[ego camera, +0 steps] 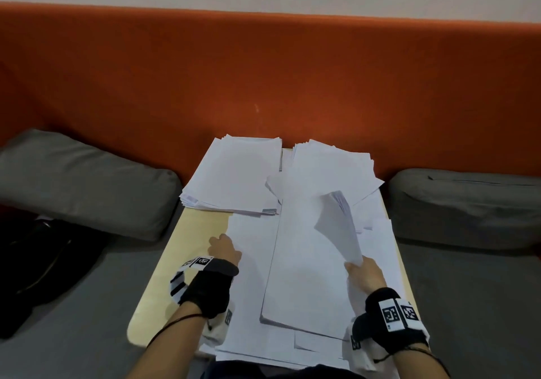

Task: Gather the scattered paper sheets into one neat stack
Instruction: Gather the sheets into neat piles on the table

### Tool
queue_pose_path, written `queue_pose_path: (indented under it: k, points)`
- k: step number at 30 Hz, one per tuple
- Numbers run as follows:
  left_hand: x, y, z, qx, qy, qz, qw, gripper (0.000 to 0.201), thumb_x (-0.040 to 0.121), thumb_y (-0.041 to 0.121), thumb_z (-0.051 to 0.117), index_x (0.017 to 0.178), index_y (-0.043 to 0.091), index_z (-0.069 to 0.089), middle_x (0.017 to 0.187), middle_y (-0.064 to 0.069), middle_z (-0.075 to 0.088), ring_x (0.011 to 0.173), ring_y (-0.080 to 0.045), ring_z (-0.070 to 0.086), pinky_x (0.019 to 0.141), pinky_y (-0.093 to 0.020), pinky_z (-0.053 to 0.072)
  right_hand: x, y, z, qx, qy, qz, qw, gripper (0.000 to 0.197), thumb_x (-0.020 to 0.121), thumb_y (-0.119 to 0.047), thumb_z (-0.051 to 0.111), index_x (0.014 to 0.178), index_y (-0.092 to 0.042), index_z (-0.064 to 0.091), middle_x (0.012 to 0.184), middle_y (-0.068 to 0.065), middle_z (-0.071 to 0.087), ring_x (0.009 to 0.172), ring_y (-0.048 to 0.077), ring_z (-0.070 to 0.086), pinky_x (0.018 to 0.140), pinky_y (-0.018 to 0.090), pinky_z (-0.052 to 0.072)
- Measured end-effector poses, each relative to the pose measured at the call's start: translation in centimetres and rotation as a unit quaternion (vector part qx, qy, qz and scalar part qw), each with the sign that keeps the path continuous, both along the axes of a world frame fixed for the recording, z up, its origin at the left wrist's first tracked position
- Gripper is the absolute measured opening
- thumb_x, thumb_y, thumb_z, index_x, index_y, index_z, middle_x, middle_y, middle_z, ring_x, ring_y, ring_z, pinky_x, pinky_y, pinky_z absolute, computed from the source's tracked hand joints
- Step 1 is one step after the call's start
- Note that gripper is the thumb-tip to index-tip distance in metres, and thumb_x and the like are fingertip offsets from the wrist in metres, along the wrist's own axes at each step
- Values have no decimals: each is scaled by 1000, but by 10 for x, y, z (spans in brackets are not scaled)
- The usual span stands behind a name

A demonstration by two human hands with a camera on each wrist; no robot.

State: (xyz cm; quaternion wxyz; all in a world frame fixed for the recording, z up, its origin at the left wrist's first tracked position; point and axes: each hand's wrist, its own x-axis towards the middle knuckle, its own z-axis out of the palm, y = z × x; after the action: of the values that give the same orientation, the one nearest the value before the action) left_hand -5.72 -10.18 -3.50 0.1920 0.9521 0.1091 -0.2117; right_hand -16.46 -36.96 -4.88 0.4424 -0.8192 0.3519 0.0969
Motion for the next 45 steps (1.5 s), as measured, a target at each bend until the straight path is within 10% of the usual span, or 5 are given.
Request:
queue_pose_path:
  k: [19,23,28,32,45]
  points:
    - [0,5,3,-234,-24,112,965,61,74,3,75,127,-4,47,131,-21,52,119,-33,52,103,-40,44,1,4,6,-6,22,14,1000,34,96,-16,48,126,-1,49,120,21,57,101,31,52,86,32,38]
    - [-9,3,3,-290,-54,81,952,57,75,-9,66,126,2,45,124,-21,55,107,-29,56,87,-30,47,1,4,5,0,22,8,1000,36,95,-17,49,127,-2,49,121,20,57,109,34,53,89,34,40]
    - [-15,7,13,-286,-64,-45,955,61,85,0,59,140,13,36,135,0,48,118,-19,49,94,-22,37,1,4,5,8,22,2,1000,36,94,-17,50,126,-1,49,120,20,58,108,35,54,89,34,40]
    - [-20,9,13,-283,-139,-39,948,67,92,2,49,146,30,21,133,-13,52,119,-28,49,90,-22,35,0,3,5,20,21,-4,1000,36,94,-17,50,126,0,51,110,16,59,98,31,53,86,34,40]
    - [-25,1,8,-147,-124,-34,981,27,94,25,51,118,13,53,120,-12,55,106,-27,56,86,-30,42,-2,7,9,12,22,2,1000,35,94,-16,50,125,1,50,119,21,58,98,31,53,88,35,41]
